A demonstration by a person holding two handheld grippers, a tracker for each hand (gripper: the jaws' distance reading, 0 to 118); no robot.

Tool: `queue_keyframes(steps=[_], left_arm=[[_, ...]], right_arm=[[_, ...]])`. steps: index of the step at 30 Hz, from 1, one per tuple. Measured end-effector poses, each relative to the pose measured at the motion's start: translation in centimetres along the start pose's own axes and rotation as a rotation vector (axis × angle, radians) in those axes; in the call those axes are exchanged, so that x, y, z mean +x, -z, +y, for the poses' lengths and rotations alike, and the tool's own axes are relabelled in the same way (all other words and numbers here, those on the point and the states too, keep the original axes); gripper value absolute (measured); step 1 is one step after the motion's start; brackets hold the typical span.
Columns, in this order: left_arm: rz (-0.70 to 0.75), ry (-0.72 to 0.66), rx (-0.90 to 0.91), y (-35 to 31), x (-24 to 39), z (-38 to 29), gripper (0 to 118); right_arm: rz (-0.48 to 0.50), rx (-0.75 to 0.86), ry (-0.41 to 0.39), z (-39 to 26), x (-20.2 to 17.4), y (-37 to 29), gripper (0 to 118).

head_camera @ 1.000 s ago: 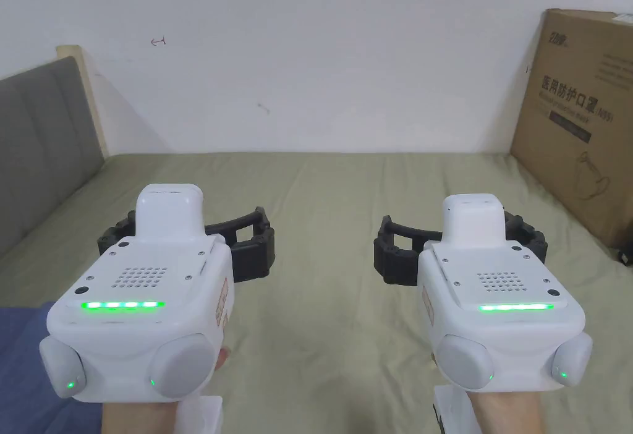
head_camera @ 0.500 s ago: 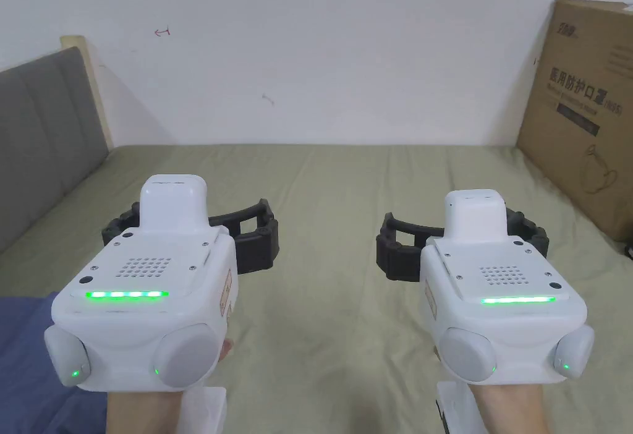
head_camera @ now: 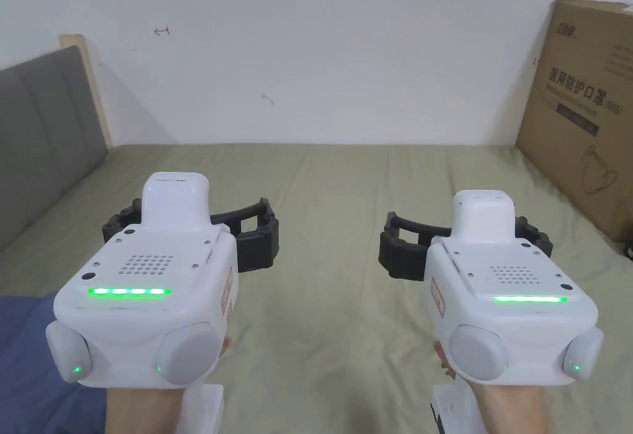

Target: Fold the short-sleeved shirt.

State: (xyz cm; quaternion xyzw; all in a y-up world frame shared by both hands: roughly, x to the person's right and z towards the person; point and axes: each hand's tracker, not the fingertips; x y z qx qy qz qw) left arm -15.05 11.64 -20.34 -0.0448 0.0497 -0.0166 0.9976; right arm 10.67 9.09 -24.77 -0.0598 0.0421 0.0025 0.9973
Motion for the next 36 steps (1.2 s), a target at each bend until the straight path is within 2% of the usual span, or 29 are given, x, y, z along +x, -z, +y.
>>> queue_keyframes(steps=[7, 14, 23, 36], left_arm=[[0.018, -0.002, -0.004, -0.05, 0.17, 0.16, 110], [-0.031, -0.005, -0.010, -0.36, -0.05, 0.29, 110], [0.036, 0.037, 0.024, -0.63, 0.20, 0.38, 110], [0.036, 0.037, 0.005, -0.70, 0.26, 0.32, 110]], right_arm=[[-0.016, 0.002, -0.058, -0.17, -0.35, 0.04, 118], [-0.006, 0.011, -0.043, -0.23, -0.18, -0.14, 118], [-0.016, 0.011, -0.055, -0.08, -0.22, -0.28, 118], [-0.013, 0.020, -0.099, -0.08, -0.90, -0.47, 118]])
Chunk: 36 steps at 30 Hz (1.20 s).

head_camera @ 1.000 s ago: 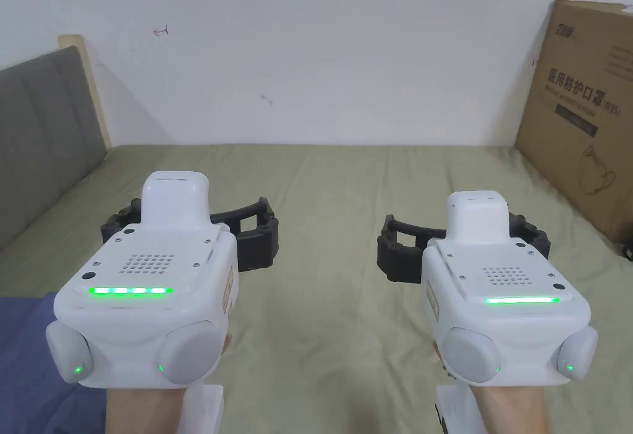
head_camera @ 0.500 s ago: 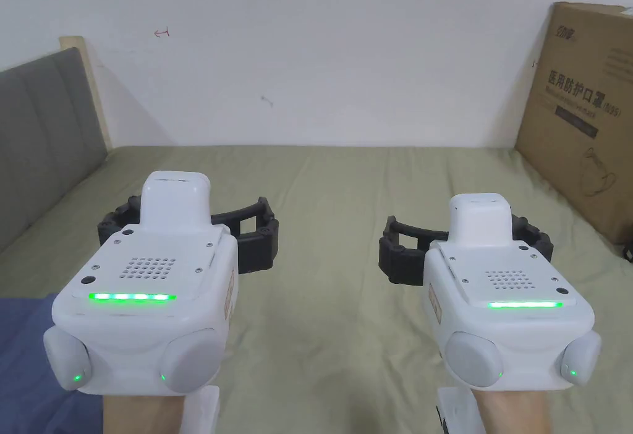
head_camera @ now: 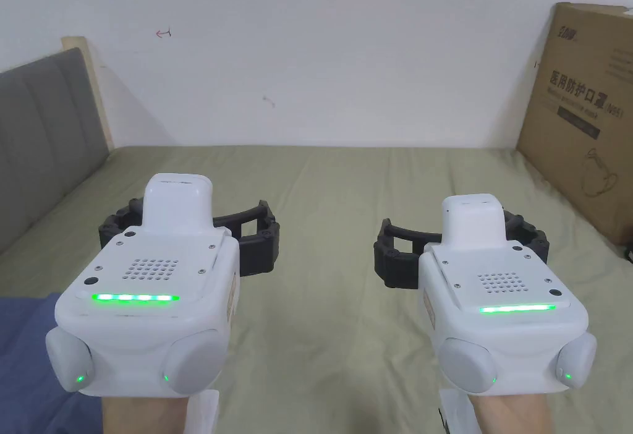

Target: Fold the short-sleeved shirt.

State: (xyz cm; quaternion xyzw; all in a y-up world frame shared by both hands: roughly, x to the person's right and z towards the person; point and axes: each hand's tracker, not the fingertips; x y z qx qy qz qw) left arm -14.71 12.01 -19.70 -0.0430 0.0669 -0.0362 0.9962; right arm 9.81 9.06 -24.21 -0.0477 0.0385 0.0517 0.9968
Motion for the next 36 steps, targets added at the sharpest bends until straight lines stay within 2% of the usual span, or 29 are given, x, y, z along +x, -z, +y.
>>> queue_keyframes(steps=[7, 12, 16, 18, 19, 20, 21, 22, 23, 25, 30, 36], left_arm=[[-0.006, -0.019, -0.002, 0.0, -0.3, 0.0, 110], [-0.010, -0.025, -0.002, -0.1, -0.3, 0.1, 109], [-0.008, -0.026, -0.004, -0.1, -0.2, 0.1, 109], [-0.020, -0.027, -0.011, -0.1, -0.2, 0.0, 101], [-0.025, -0.029, -0.009, -0.2, -0.3, 0.0, 87], [-0.029, -0.033, -0.006, -0.3, -0.3, 0.0, 70], [-0.025, -0.037, -0.006, -0.3, -0.3, 0.0, 50], [-0.016, -0.036, -0.009, -0.3, -0.3, 0.0, 25], [0.004, -0.027, -0.013, -0.2, -0.3, 0.0, 14], [0.008, -0.024, -0.005, -0.2, -0.4, -0.1, 2], [-0.027, -0.059, -0.004, -0.3, -0.8, 0.1, 0], [-0.034, -0.041, -0.011, -0.4, -1.3, 0.3, 0]], right_arm=[[0.033, -0.022, 0.097, 0.2, 0.8, 0.1, 118], [0.026, -0.046, 0.048, 0.2, 0.6, 0.1, 118], [0.033, -0.049, 0.064, 0.0, 0.5, -0.1, 118], [0.016, -0.039, 0.066, -0.1, 0.4, -0.3, 107], [-0.001, -0.028, 0.058, -0.1, 0.3, -0.4, 93], [-0.011, -0.026, 0.048, -0.1, 0.3, -0.4, 68], [-0.018, -0.024, 0.044, -0.1, 0.2, -0.4, 49], [-0.020, -0.020, 0.043, 0.0, 0.3, -0.5, 35], [-0.022, -0.013, 0.048, 0.0, 0.3, -0.5, 22], [-0.033, -0.003, 0.053, 0.1, 0.3, -0.6, 4], [-0.037, -0.011, 0.049, 0.2, 0.1, -0.6, 1], [0.010, -0.028, 0.061, 0.7, -0.9, -0.2, 1]])
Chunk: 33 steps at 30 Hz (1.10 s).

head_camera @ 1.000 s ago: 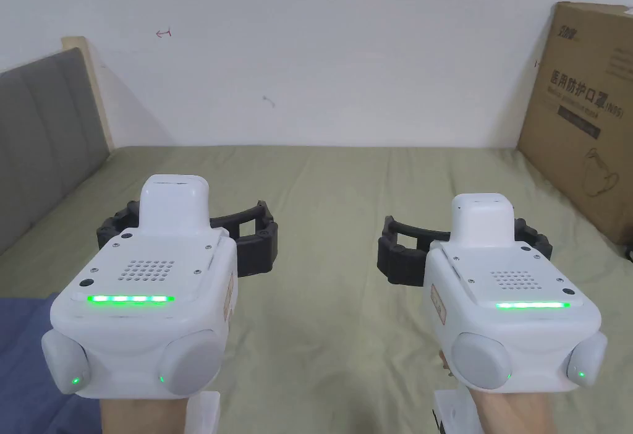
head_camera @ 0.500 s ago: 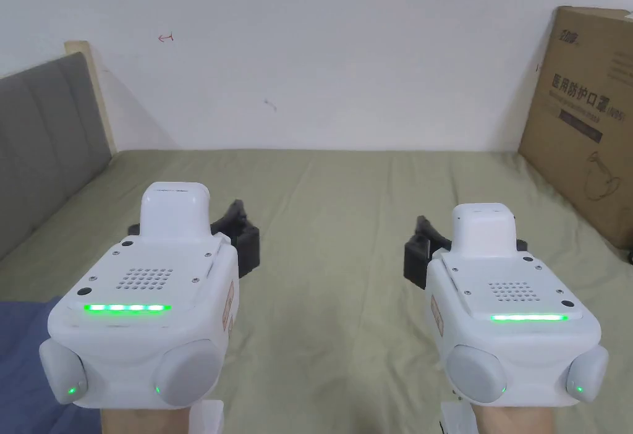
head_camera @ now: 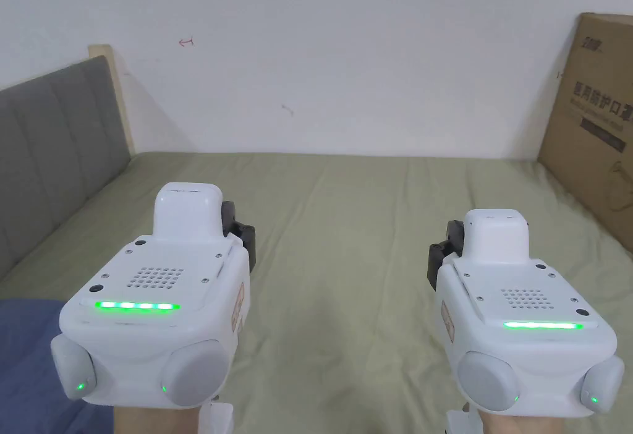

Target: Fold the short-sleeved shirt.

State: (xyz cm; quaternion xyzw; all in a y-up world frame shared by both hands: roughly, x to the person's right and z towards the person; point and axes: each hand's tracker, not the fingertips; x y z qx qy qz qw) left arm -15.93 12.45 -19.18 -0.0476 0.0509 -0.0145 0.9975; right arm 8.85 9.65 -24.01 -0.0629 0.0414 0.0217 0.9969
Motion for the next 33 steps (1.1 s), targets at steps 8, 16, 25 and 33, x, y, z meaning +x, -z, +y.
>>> queue_keyframes(steps=[8, 16, 25, 33], left_arm=[[0.178, -0.013, -0.014, -2.7, -5.8, 0.3, 0], [0.437, -0.021, -0.048, -8.1, -14.0, -0.5, 0], [0.503, -0.048, -0.144, -8.1, -17.8, -1.7, 0], [0.401, -0.229, -0.353, -0.3, -20.2, -8.6, 36]], right_arm=[[0.185, -0.003, -0.004, 0.8, -6.0, 1.4, 1], [0.410, -0.026, -0.043, 0.4, -15.4, 1.8, 1], [0.523, -0.072, -0.065, -0.6, -20.8, 1.8, 1], [0.510, -0.176, -0.057, -3.0, -21.1, 3.6, 1]])
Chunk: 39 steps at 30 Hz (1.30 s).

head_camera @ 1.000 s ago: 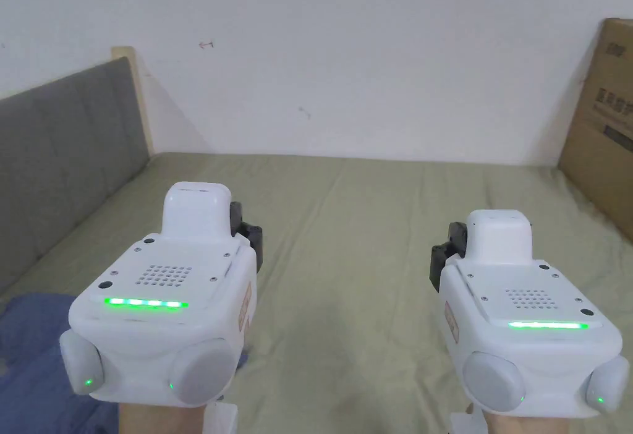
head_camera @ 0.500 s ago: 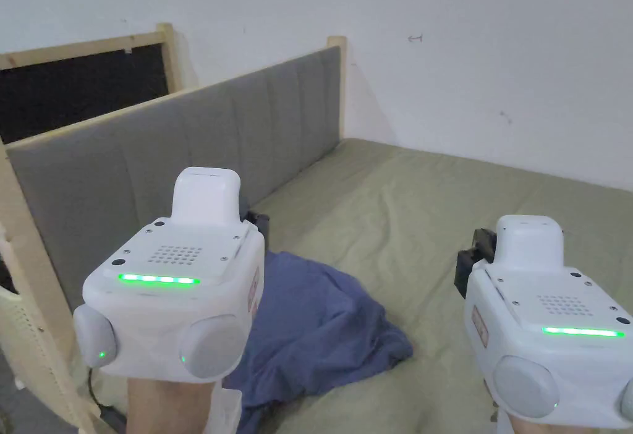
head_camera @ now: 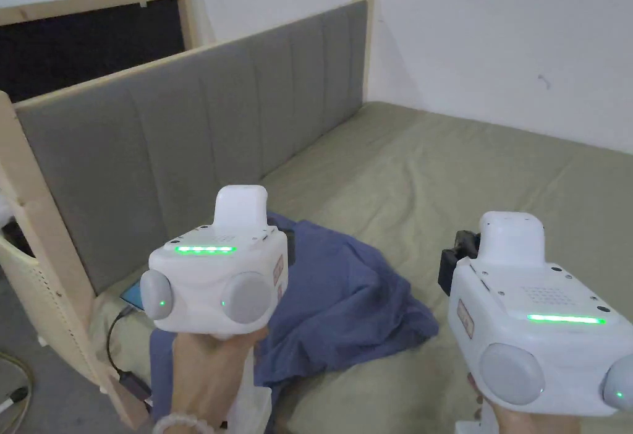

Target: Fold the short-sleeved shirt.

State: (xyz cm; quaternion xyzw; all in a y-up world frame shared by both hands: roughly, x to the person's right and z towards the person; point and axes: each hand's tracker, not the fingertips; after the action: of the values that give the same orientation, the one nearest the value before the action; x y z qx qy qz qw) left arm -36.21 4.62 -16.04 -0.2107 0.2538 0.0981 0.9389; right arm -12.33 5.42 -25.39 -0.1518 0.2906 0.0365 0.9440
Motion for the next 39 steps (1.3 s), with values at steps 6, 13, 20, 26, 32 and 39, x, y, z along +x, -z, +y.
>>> queue_keyframes(steps=[6, 13, 20, 26, 32, 39], left_arm=[[-0.084, -0.085, -0.247, 6.8, 0.1, -4.0, 108], [-0.096, -0.005, -0.457, 13.8, 1.6, -7.4, 108], [-0.075, 0.106, -0.595, 17.2, 2.6, -10.0, 89], [-0.015, 0.040, -0.586, 16.9, 1.5, -8.8, 14], [-0.070, -0.064, -0.581, 15.8, 0.4, -7.2, 12], [-0.143, -0.087, -0.456, 11.5, 3.0, -0.9, 12]], right_arm=[[-0.006, -0.069, -0.003, -1.6, 0.4, 2.4, 1], [-0.016, -0.172, 0.017, -4.3, 1.4, 5.6, 1], [-0.029, -0.242, 0.065, -6.1, 3.0, 7.2, 1], [-0.042, -0.249, 0.089, -6.2, 3.7, 6.7, 1], [-0.054, -0.230, 0.083, -5.6, 4.2, 5.2, 1], [-0.095, -0.176, 0.120, -4.0, 7.3, 2.3, 1]])
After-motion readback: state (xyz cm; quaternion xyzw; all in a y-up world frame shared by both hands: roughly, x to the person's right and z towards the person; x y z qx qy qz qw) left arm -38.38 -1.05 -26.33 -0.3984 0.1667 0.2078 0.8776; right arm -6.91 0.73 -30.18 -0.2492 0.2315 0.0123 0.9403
